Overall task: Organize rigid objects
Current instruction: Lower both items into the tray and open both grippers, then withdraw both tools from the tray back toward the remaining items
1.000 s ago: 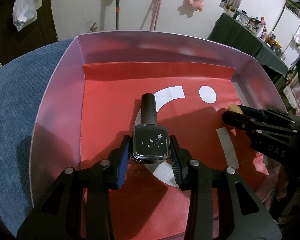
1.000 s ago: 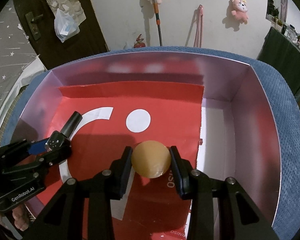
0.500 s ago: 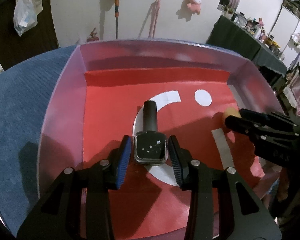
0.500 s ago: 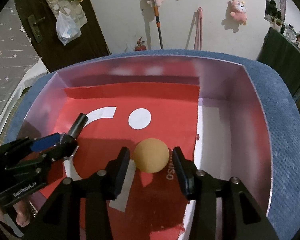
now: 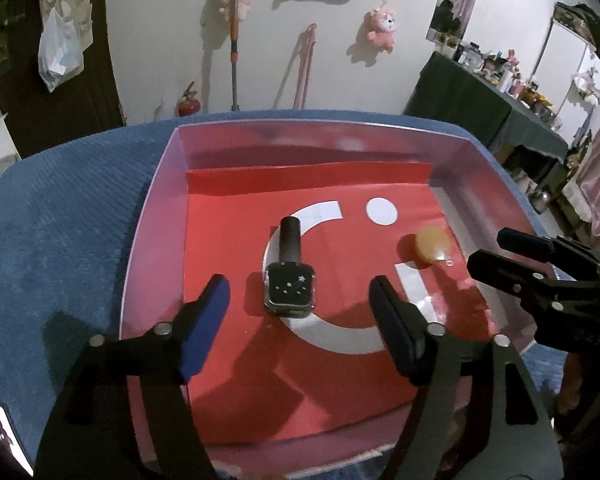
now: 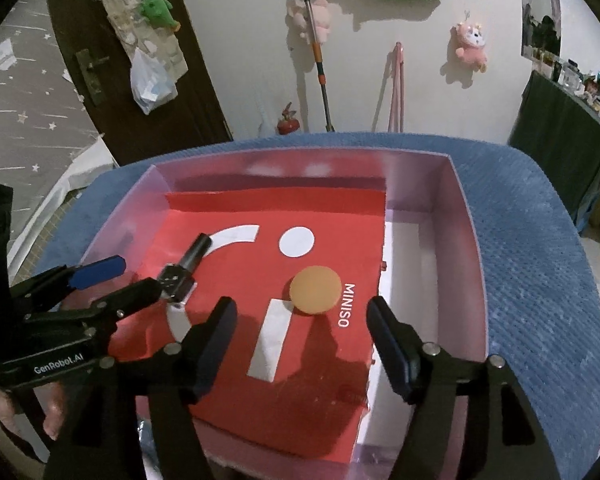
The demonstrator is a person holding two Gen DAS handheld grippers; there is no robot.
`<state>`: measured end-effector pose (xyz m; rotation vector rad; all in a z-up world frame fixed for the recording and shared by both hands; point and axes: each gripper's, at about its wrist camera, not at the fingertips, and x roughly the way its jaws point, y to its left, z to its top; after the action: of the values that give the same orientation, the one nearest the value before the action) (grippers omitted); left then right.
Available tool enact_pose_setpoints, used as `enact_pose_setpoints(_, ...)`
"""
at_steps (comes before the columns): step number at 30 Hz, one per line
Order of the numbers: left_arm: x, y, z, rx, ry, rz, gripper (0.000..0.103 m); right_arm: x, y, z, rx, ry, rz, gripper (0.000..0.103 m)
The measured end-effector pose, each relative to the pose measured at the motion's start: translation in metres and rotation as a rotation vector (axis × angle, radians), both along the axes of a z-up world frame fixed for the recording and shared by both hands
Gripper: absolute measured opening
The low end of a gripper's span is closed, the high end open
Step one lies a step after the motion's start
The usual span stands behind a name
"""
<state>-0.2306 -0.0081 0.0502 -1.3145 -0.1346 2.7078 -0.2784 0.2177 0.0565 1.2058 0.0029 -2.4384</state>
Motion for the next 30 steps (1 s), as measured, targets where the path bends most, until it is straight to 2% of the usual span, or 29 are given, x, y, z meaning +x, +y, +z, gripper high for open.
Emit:
enact_pose_setpoints(4,0.010,0.003,0.008,0.006,0.017,-0.008,0.075,0.016,0.004,0.009,-0.014,0.033,0.005,0.083)
enact_pose_setpoints(6,0.015,0.004,0.010,0.003,0.026,-0.008,0.087,0.024,0.004,0.013,-0.024,0.043,0.007,0.084)
enact_pose_setpoints(8,0.020,0.005,0.012,0.002,0.038,-0.006,0.091,0.031,0.006,0.016,-0.036,0.056,0.005,0.090)
enact_pose_setpoints(10,0.025,0.005,0.014,0.001,0.044,-0.004,0.091,0.036,0.008,0.018,-0.044,0.070,0.002,0.096)
enact_pose_setpoints(12,0.031,0.006,0.015,0.000,0.053,-0.002,0.091,0.041,0.010,0.020,-0.058,0.079,0.004,0.097)
enact_pose_setpoints(15,0.040,0.006,0.017,-0.001,0.063,-0.001,0.092,0.051,0.014,0.024,-0.079,0.102,0.008,0.103)
enact_pose_setpoints(20,0.054,0.005,0.021,0.001,0.089,0.006,0.102,0.069,0.017,0.031,-0.111,0.156,0.016,0.103)
enact_pose_setpoints(30,0.087,0.004,0.028,-0.013,0.149,0.042,0.103,0.109,0.018,0.040,-0.120,0.265,0.005,0.103)
